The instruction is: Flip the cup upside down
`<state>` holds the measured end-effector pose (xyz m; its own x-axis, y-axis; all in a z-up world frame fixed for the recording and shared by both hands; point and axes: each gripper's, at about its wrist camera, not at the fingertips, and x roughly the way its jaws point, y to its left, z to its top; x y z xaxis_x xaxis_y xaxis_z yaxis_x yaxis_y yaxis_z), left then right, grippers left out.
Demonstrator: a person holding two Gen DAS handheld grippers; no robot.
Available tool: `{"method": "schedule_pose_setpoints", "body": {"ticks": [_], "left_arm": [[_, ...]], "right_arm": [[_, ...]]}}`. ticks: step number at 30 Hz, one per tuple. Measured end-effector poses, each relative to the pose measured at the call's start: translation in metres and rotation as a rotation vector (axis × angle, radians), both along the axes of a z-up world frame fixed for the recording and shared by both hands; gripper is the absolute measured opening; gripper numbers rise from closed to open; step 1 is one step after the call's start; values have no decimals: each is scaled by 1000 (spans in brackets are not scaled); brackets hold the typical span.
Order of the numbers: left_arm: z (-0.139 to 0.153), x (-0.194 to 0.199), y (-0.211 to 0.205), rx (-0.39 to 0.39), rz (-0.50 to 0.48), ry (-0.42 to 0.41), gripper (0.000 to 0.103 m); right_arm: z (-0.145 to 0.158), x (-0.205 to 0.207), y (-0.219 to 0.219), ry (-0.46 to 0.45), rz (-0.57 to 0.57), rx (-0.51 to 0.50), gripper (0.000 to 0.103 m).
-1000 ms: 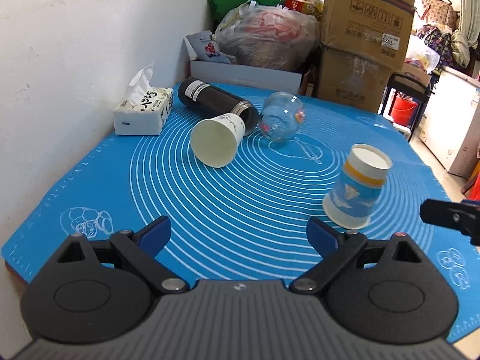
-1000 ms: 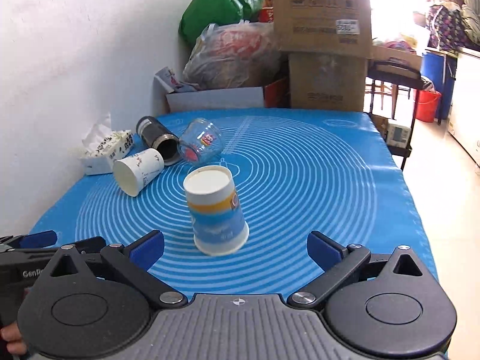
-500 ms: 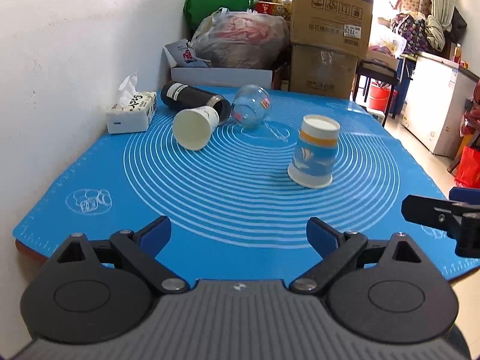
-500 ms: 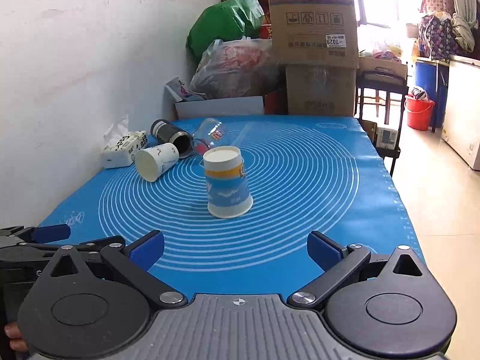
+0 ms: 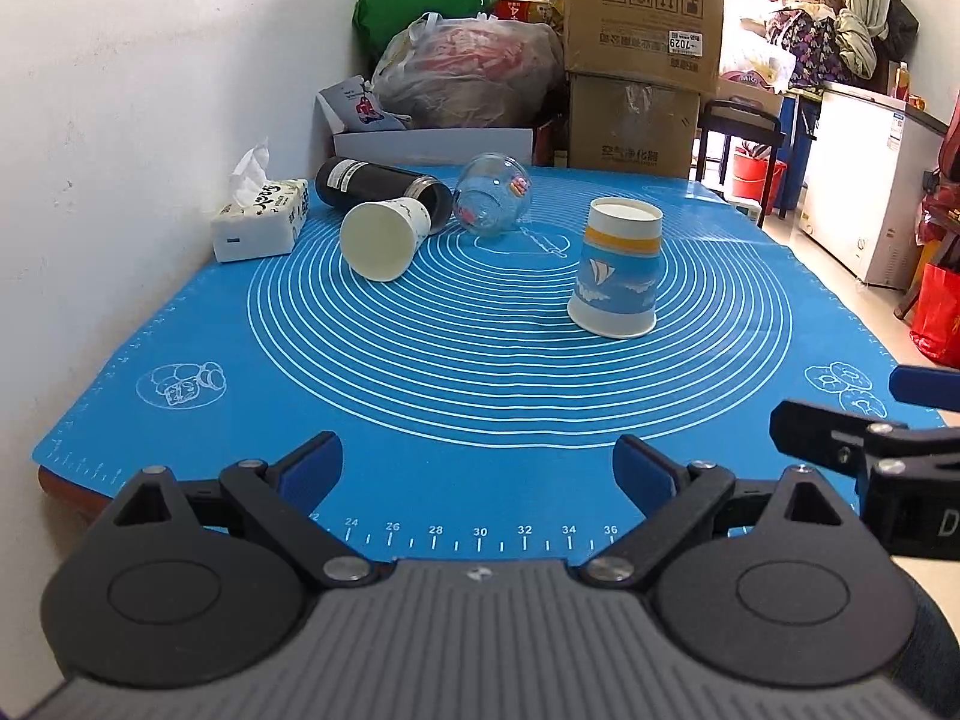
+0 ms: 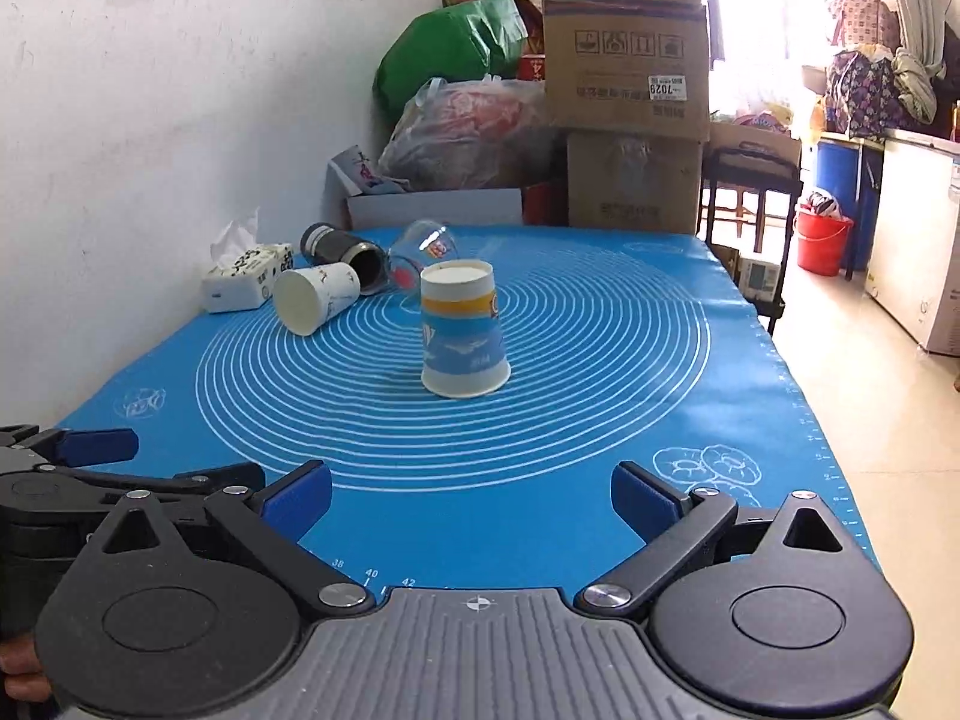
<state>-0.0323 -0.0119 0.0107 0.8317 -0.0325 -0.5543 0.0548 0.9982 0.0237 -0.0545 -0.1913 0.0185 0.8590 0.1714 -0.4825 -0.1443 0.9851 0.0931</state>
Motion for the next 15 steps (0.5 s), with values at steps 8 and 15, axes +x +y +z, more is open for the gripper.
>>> {"method": "schedule_pose_setpoints", "body": {"ticks": [8,15], "left_arm": [[-2,0,-2,9,-13,-2,96],[-3,0,-3,2,-15,0,96]], "right_arm": [[-3,2,-2,18,-1,16,100],[-4,1,1,14,5,6,100]]}}
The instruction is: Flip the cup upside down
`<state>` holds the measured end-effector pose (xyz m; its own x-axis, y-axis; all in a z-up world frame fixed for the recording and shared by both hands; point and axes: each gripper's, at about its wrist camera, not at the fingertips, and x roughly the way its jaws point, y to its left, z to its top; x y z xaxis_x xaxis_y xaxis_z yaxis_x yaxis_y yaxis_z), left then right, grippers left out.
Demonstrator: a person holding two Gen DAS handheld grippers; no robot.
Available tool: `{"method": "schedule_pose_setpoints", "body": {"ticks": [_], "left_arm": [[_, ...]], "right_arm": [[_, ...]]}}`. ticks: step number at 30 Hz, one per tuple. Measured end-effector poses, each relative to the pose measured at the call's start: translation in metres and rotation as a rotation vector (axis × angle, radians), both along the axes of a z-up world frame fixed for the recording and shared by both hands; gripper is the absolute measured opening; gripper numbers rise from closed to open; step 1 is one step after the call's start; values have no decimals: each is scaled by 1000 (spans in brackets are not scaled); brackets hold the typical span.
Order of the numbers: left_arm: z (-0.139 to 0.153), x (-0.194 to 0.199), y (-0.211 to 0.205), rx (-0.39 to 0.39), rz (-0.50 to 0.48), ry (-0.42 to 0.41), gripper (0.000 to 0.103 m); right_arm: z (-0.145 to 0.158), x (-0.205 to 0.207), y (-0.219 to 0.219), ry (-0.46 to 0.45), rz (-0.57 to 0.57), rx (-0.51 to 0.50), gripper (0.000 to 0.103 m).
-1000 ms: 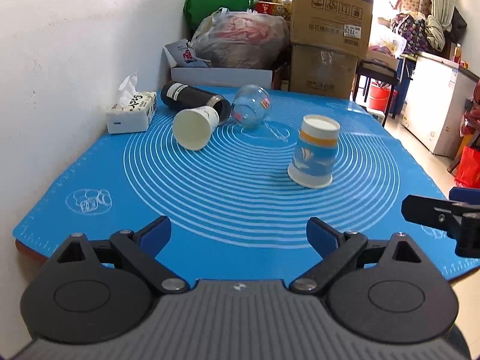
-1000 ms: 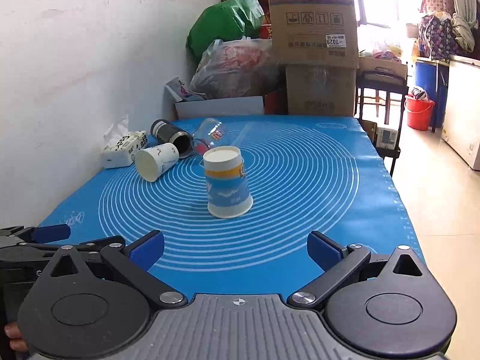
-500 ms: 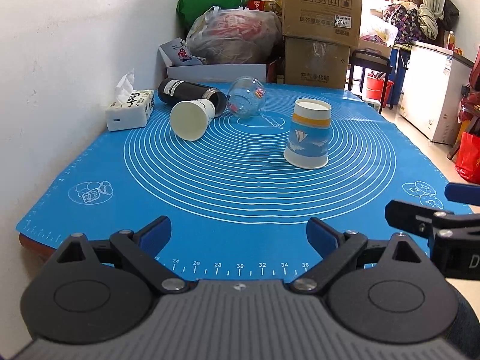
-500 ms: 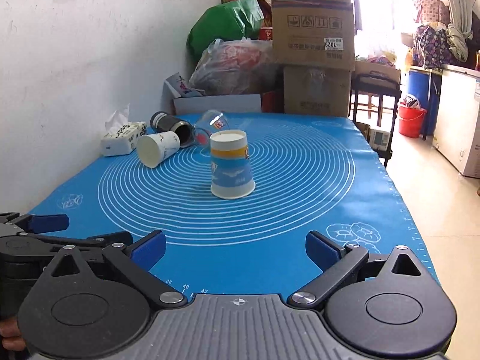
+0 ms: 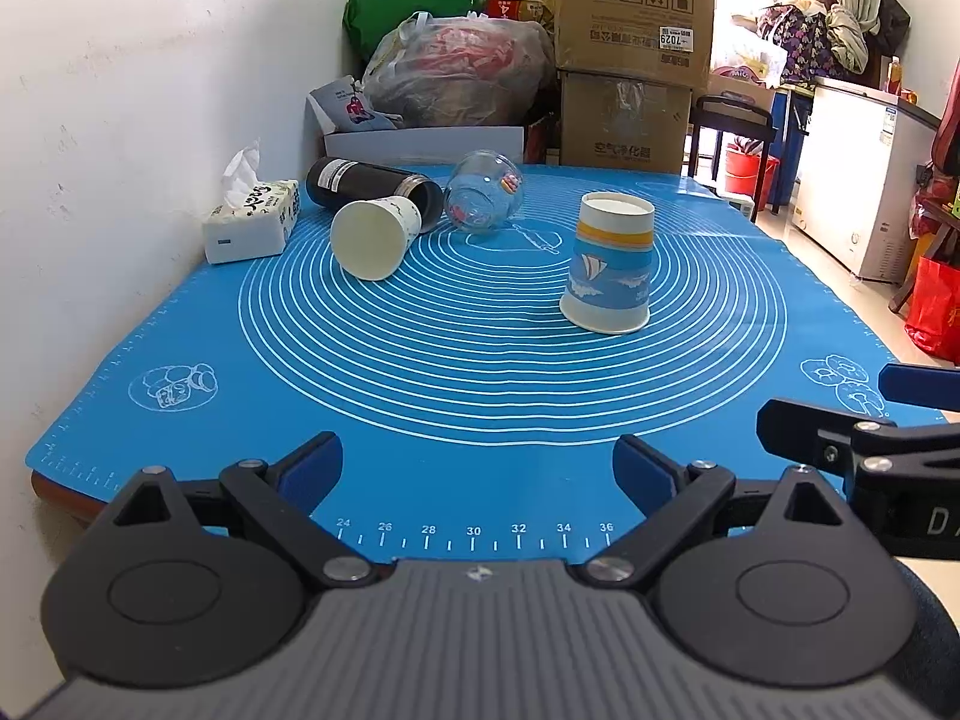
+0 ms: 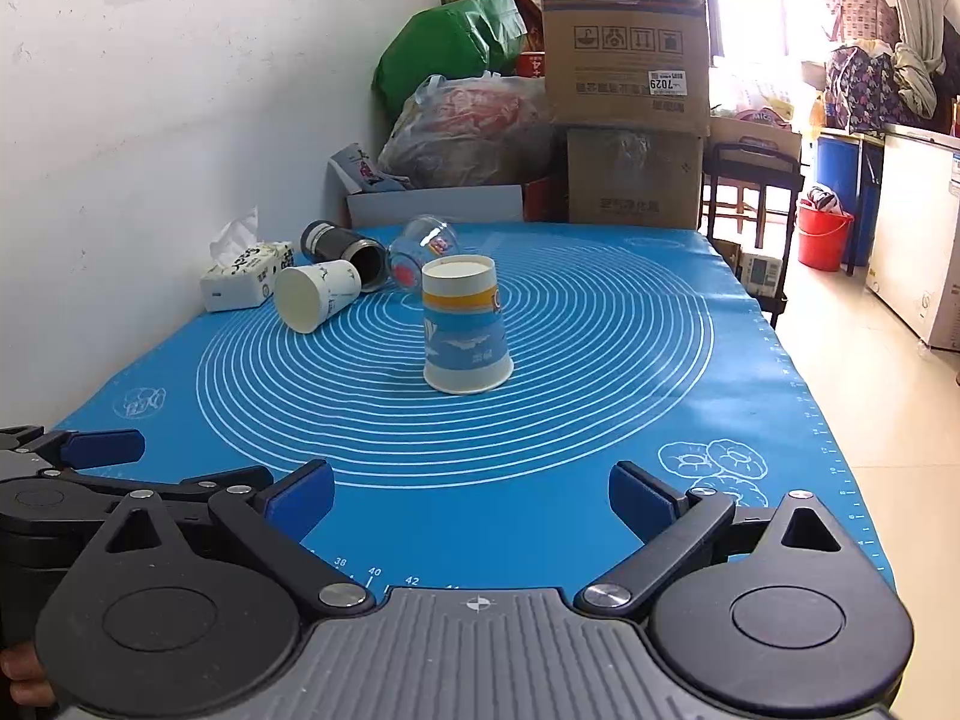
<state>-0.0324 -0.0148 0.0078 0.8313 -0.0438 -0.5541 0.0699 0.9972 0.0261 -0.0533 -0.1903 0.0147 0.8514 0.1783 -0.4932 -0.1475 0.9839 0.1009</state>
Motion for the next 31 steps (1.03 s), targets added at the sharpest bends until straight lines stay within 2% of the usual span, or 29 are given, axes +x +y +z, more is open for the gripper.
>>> {"method": "schedule_pose_setpoints", "body": {"ticks": [31], "left_arm": [[2,1,4,-23,10,5,96]], "right_arm": [[0,-1,1,-4,-14,-9,100]]}}
